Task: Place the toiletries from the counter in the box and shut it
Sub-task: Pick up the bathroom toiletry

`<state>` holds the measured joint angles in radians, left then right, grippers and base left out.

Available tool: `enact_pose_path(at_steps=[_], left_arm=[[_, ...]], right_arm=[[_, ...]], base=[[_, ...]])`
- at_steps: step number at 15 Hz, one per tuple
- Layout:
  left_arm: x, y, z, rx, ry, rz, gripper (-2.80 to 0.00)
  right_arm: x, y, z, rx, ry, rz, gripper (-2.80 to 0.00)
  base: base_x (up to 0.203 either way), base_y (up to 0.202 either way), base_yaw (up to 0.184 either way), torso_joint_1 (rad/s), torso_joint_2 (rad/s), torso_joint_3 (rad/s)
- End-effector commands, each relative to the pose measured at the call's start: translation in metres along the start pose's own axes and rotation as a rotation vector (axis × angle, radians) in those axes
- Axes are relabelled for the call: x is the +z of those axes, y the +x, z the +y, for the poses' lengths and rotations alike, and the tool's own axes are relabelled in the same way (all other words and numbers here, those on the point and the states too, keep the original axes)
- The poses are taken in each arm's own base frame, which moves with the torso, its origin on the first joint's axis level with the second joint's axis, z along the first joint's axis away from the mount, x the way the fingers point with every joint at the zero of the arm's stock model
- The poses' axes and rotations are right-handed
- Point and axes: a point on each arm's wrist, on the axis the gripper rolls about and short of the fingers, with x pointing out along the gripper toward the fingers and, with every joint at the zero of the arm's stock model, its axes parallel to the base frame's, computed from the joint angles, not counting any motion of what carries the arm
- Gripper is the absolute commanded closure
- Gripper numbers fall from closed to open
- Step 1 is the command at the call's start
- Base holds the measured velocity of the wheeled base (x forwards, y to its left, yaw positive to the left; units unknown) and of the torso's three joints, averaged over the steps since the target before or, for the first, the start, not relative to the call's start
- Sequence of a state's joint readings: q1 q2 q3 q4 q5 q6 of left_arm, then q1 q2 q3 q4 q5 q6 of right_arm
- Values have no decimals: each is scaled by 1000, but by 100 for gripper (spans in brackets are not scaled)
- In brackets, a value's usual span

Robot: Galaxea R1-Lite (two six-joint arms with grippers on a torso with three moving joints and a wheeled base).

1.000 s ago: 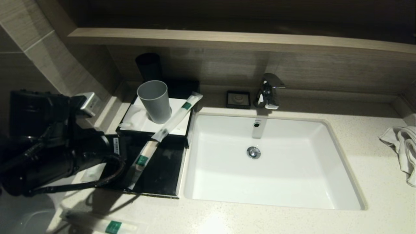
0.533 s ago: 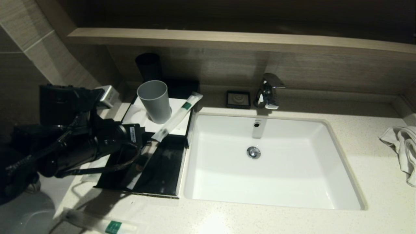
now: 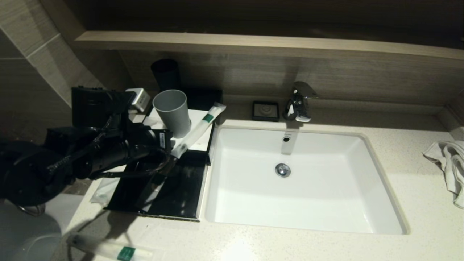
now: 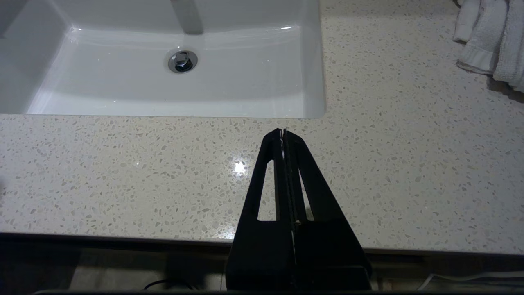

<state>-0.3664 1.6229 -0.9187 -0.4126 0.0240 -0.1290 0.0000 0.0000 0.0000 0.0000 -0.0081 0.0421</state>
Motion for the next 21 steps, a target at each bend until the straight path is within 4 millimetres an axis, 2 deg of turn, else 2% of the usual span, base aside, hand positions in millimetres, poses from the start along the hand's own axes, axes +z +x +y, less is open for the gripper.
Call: enact_pose_path(at_steps=[1,2,3,9,16,21], left_arm=[[1,1,0,0,5,-4,0],[2,0,0,-2,6,-10,0],[3,-1,0,-3,8,-12,-280],[-5,-16,-2,-40,34,5,-280],[-12,-11,-17,-136,76,40,-280],[-15,2,-20,-143,125,55,-280]], right_arm=[[0,0,0,0,0,0,0],[0,0,0,0,0,0,0],[0,0,0,0,1,0,0],[0,0,0,0,1,0,0],[0,0,0,0,1,0,0],[0,0,0,0,1,0,0]], base=[[0,0,0,0,0,0],[0,0,0,0,0,0],[0,0,0,0,0,0],[0,0,0,0,0,0],[0,0,0,0,0,0],[0,0,0,0,0,0]])
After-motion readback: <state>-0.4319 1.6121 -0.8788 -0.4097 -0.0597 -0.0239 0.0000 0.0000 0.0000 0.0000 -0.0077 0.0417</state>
